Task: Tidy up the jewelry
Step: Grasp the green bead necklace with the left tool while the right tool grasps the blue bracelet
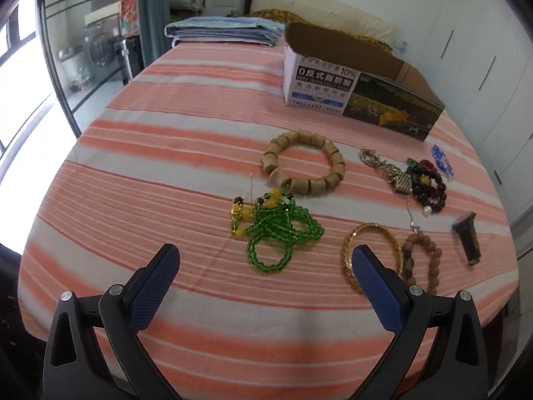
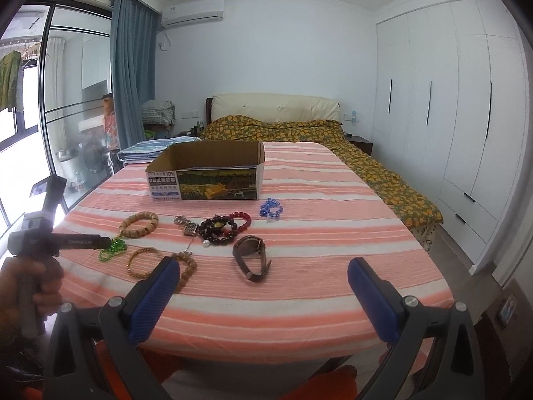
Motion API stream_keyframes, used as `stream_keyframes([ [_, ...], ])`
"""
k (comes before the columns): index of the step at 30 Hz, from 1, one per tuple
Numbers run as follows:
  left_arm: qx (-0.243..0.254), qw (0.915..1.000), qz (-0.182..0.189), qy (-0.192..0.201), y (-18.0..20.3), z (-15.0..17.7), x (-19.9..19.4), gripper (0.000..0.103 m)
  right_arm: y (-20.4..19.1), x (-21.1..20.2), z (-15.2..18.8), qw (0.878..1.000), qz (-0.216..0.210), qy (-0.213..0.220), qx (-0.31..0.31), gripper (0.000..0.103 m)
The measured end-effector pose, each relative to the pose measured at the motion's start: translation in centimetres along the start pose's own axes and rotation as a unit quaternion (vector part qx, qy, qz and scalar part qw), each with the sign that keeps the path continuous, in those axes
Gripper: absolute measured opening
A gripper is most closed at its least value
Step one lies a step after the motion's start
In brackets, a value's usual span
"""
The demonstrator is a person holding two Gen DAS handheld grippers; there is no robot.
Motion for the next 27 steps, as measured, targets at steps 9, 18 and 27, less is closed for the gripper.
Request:
stream_keyframes([
  [9,-0.002,0.9994,-0.029,-0.018,-1.6,0.1,3.7,0.103,5.8,13.3,0.3,0.994,-0.055,-0.089,0.024,0.102],
  [18,0.036,0.9989,-0.030,0.006,-1.6,0.6,3.5,0.103,5.8,28.2,1.1,0.973,-0.100,-0.198,0.061,0.082],
  [27,0.056,0.9979,-0.011,-0.031,-1.6,-0.2,4.4,0.102,1.1,34.9,2.2,0.967,-0.069,-0.241,-0.032,0.027],
])
Point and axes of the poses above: each gripper's, at about its wrist camera, not at the fingertips, and x roughly the way its jaws point, y to its right, z to its underside, the point moved 6 cm from there along x, roughly the way its jaws point, and after that the axes turned 10 degrees about y, right-handed, at the moved point
